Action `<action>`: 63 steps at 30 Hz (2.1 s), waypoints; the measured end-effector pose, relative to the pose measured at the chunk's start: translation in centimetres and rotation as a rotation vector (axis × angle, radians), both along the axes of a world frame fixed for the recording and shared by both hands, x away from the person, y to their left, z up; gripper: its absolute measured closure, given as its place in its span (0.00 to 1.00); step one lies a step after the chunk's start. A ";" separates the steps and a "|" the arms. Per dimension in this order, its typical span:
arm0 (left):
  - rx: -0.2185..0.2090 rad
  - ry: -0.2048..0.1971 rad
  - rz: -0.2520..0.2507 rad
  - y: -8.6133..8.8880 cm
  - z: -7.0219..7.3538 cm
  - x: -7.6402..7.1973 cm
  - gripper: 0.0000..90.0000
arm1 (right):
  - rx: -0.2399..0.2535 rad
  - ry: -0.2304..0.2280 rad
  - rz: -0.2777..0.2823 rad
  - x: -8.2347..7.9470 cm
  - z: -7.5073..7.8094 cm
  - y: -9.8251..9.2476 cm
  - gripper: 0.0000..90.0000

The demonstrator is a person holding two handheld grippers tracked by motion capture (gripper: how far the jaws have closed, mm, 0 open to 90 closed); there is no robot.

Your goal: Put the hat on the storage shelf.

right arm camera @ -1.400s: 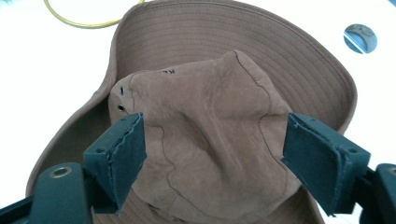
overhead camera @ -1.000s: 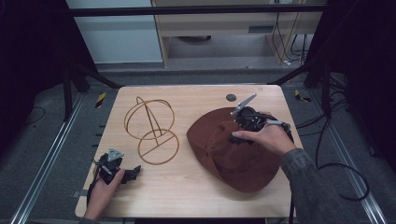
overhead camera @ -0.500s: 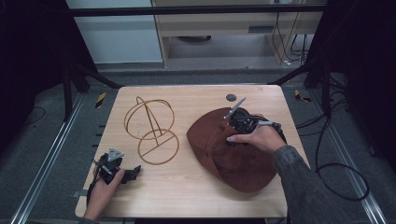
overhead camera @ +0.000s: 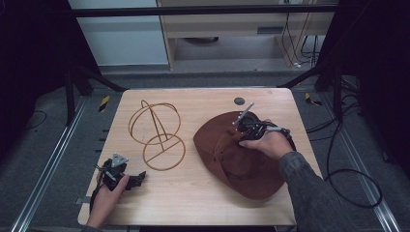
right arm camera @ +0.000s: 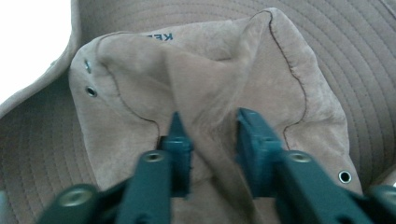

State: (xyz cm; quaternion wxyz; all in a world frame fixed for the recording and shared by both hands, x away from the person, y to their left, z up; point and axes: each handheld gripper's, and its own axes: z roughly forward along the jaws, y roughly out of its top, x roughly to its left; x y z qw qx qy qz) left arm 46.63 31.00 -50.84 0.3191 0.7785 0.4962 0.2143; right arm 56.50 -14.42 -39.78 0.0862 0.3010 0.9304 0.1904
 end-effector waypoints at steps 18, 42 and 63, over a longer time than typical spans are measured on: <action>0.003 0.001 0.002 0.0 0.0 0.0 0.00 | 0.097 -0.026 -0.005 -1.0 2.1 -1.6 0.99; 0.004 0.002 0.001 0.0 0.0 0.0 0.00 | 0.297 -0.166 -0.061 -4.5 8.9 -2.3 0.99; 0.002 -0.002 0.000 0.0 0.0 0.0 0.00 | 0.353 -0.268 -0.095 -4.9 15.3 -1.6 0.99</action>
